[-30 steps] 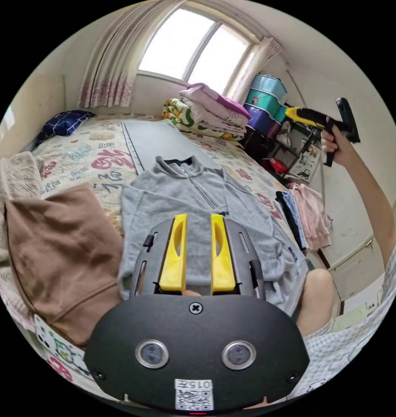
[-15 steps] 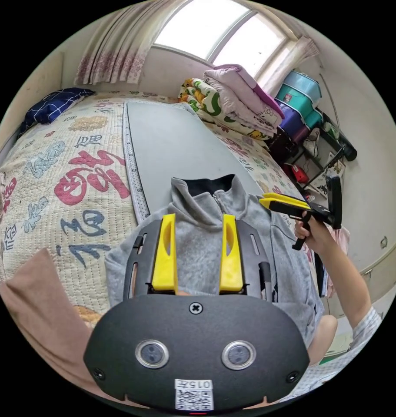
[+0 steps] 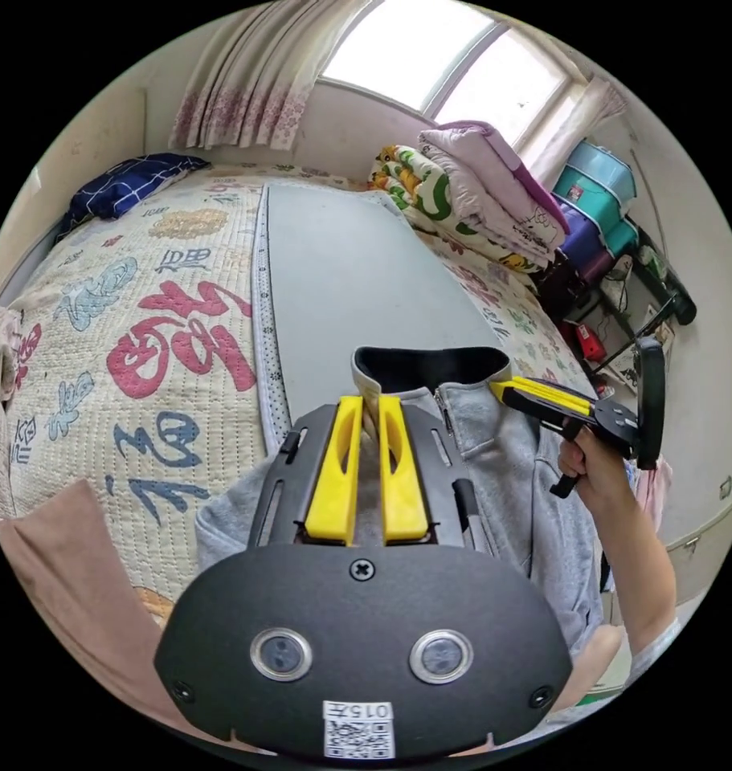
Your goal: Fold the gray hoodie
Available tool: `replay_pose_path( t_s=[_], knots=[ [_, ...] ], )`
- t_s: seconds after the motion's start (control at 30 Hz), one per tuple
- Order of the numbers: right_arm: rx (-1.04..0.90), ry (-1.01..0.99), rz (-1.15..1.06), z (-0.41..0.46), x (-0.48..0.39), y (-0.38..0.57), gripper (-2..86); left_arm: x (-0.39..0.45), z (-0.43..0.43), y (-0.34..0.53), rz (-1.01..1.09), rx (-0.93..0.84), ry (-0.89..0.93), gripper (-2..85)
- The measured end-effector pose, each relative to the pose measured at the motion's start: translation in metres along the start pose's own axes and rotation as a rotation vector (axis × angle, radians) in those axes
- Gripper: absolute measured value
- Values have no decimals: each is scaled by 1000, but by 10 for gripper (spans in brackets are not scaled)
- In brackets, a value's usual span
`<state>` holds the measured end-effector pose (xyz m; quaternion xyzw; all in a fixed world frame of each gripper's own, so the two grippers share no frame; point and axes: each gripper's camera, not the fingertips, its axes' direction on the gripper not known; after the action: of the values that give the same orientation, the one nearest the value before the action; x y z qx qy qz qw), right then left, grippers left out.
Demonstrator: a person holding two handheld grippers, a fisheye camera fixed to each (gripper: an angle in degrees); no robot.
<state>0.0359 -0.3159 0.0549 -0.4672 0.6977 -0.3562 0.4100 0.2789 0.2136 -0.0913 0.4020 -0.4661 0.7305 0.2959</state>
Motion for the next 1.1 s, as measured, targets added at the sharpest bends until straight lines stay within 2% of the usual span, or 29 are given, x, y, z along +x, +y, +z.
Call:
replay_pose_path(
  t_s=[0.2, 0.27, 0.37, 0.43, 0.57, 0.67, 0.77, 0.83, 0.9, 0.97, 1.03, 1.1],
  knots=[
    [160, -150, -92, -191, 18, 102, 44, 44, -119, 74, 173, 152, 168, 18],
    [210, -192, -189, -284, 11, 183, 44, 80, -180, 132, 321, 163, 205, 16],
    [203, -200, -326, -375, -7, 302, 43, 120, -240, 226, 462, 120, 292, 14],
    [152, -230, -347, -407, -15, 374, 42, 134, -257, 286, 482, 63, 388, 12],
    [8, -309, -324, -423, -29, 526, 40, 163, -257, 427, 513, -46, 409, 11],
    [-31, -263, -318, -427, -33, 592, 39, 180, -247, 495, 514, -104, 404, 12],
    [-40, -259, -279, -435, -17, 616, 40, 202, -232, 536, 555, -157, 274, 13],
    [-65, -281, -261, -435, -3, 618, 42, 204, -225, 546, 540, -167, 249, 14],
    [-110, -319, -243, -437, 14, 616, 39, 197, -220, 548, 490, -195, 273, 15],
    [-211, -401, -255, -446, 41, 613, 12, 181, -222, 549, 445, -259, 371, 16],
    [-169, -437, -257, -471, 67, 611, 12, 164, -239, 550, 435, -234, 408, 24],
    [-85, -473, -177, -497, 107, 601, 20, 139, -265, 544, 383, -129, 333, 48]
  ],
)
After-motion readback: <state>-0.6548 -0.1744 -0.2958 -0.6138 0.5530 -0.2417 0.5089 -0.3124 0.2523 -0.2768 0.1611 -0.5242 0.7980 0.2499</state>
